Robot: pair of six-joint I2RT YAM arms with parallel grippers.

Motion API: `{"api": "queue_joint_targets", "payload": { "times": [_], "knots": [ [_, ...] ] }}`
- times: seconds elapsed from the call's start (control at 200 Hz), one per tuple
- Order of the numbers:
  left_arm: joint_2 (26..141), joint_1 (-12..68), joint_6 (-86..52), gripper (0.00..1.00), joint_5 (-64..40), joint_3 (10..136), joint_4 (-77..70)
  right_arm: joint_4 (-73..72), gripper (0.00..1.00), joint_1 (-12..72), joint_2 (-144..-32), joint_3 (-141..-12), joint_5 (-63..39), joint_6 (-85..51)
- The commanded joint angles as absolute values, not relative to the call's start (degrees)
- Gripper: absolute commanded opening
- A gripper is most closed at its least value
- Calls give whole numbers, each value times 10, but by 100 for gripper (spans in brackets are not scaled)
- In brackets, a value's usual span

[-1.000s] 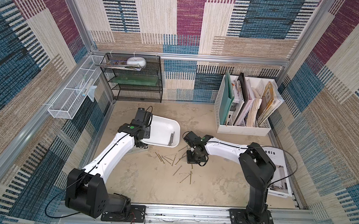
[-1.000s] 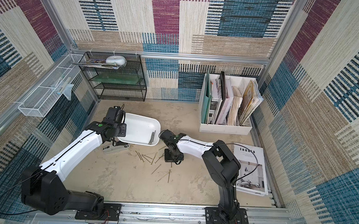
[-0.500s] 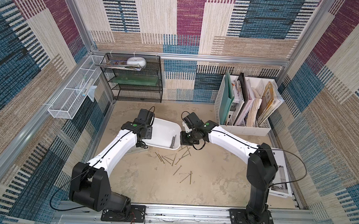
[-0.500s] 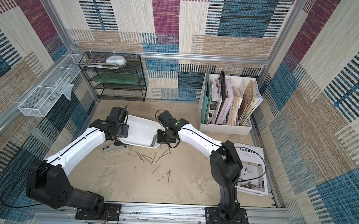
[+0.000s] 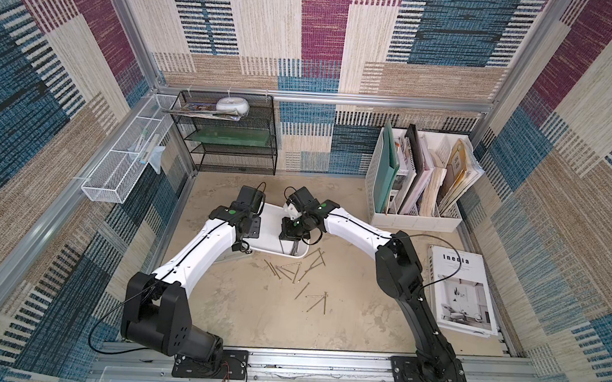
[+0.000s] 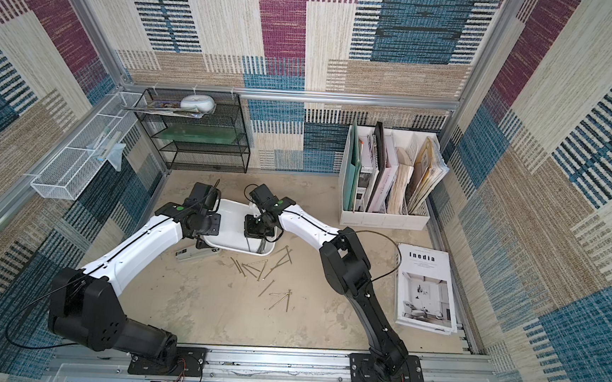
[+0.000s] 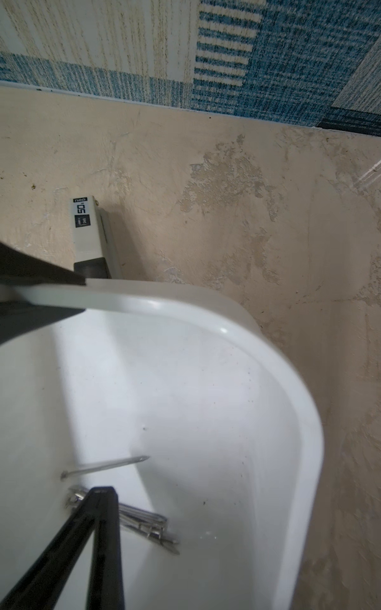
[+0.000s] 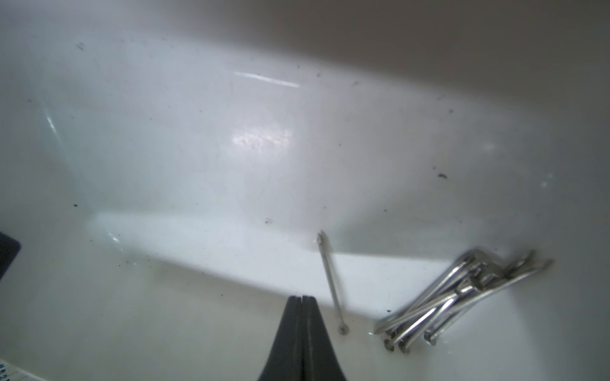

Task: Put the nails on the desktop into the storage box
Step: Place the nail in the storage box, then pick up the nail from the center of the board.

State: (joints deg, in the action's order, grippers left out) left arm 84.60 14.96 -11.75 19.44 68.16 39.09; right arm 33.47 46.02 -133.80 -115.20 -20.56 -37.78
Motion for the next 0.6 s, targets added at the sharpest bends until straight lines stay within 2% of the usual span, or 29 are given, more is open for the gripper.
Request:
{"api": "queue_joint_targets", "payload": {
  "times": [0.0, 0.085, 0.175, 0.321, 0.596],
  "knots": [
    [849, 150, -119, 0, 186, 686, 388, 314, 0, 460, -1334, -1136, -214, -391],
    [851, 150, -120, 0, 185, 687, 389, 312, 2, 456, -1322, -1124, -209, -391],
    [851, 150, -119, 0, 185, 687, 389, 315, 16, 452, -1288, -1106, -185, -384],
    [852, 150, -118, 0, 184, 688, 390, 331, 23, 451, -1197, -1052, -137, -362],
    [861, 151, -110, 0, 175, 693, 396, 306, 29, 443, -999, -784, -75, -377]
  ]
}}
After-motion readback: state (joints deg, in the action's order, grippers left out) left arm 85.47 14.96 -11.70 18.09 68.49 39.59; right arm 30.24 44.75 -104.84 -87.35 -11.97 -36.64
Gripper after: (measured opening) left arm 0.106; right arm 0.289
